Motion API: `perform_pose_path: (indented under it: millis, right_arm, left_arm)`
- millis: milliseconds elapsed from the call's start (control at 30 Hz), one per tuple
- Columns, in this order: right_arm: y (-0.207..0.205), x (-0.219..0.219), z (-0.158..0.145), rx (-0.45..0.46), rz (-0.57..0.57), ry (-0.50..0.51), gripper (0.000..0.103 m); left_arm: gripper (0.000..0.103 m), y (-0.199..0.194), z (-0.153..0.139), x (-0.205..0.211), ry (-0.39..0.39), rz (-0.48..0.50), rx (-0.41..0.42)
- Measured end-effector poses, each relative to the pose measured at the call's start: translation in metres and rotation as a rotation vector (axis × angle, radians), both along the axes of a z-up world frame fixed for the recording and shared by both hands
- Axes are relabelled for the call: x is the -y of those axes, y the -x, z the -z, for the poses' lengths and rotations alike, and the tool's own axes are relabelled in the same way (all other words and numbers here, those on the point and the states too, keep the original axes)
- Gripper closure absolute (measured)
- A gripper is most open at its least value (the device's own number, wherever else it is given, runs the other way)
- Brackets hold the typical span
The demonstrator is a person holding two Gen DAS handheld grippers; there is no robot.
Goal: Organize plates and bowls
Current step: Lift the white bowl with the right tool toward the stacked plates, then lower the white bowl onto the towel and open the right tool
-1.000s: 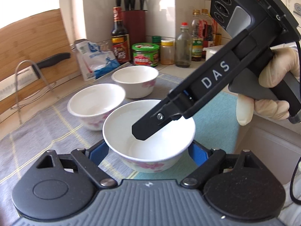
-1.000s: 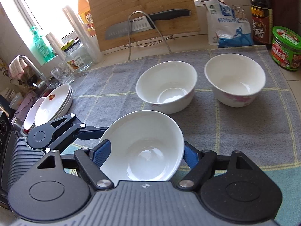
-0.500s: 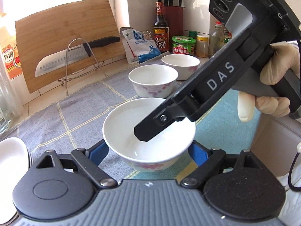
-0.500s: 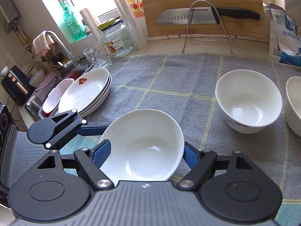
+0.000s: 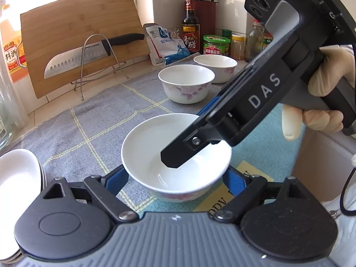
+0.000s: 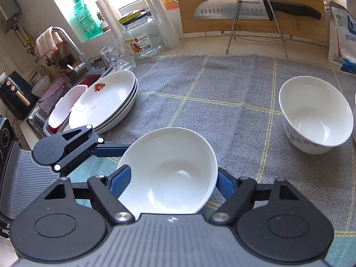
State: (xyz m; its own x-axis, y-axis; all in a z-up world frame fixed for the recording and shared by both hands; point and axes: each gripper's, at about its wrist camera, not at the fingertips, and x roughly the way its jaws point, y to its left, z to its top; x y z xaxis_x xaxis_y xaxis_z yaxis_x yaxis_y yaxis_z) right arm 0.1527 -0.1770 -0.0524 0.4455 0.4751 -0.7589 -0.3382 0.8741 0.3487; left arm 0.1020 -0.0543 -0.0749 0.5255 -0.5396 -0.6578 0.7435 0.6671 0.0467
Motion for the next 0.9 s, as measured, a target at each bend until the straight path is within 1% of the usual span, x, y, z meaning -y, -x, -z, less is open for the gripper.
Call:
perform_pose_path:
  millis: [300, 533, 600, 700, 733, 767, 833, 900]
  right_arm:
    - [0.0031, -0.0013, 0.0012, -0.009, 0.005, 0.021, 0.018]
    - [0.0041, 0.0, 0.0031, -0.015, 0.006, 0.025, 0.018]
    - [0.0038, 0.0008, 0.0036, -0.015, 0.01, 0.016, 0.016]
    - [0.0033, -0.0001, 0.0032, -0.006, 0.008, -0.002, 0.008]
    - [0.0035, -0.0001, 0.002, 0.0, 0.011, -0.006, 0.002]
    - [0.0037, -0.0002, 0.0006, 0.009, 0.015, -0.008, 0.0]
    - [0.0034, 0.0004, -0.0027, 0.026, 0.018, -0.006, 0.0]
    - [0.0031, -0.0001, -0.0048, 0.039, 0.021, 0.015, 0.0]
  left_arm:
    - [0.012, -0.0036, 0.0046, -0.0012, 0.001, 0.023, -0.035]
    - [0.012, -0.0029, 0.0047, -0.0004, 0.002, 0.034, -0.034]
    - [0.011, -0.0033, 0.005, -0.0003, 0.004, 0.033, -0.035]
    - [0.007, -0.0024, 0.005, -0.0002, 0.006, 0.041, -0.034]
    - [0.006, -0.0019, 0.0051, 0.0001, 0.004, 0.041, -0.031]
    - [0.005, -0.0011, 0.005, -0.0002, 0.003, 0.04, -0.025]
    - [0.005, 0.0, 0.0038, -0.0006, 0.005, 0.04, -0.025]
    - [0.004, 0.0007, 0.0011, -0.0025, 0.011, 0.043, -0.029]
